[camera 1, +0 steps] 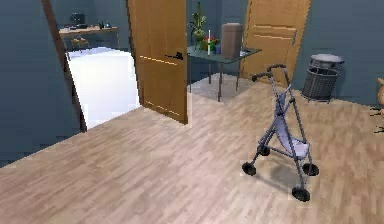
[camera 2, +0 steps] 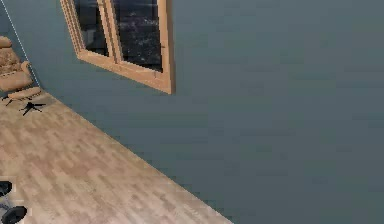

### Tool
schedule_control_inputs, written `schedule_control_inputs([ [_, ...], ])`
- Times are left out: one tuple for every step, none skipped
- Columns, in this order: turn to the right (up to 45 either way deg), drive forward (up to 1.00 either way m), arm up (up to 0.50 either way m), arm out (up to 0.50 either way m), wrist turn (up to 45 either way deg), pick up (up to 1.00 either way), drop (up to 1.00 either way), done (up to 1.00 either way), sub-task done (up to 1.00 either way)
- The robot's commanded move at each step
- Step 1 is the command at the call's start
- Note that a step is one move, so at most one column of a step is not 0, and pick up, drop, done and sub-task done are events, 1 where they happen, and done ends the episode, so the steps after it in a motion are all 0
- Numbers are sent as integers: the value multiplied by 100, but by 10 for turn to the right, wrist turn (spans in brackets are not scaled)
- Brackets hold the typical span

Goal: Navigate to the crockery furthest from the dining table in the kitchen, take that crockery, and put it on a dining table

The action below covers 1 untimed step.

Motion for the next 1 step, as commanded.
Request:
schedule_control_inputs([
  [0, 25, 0, 0, 0, 0, 0, 0, 0],
])
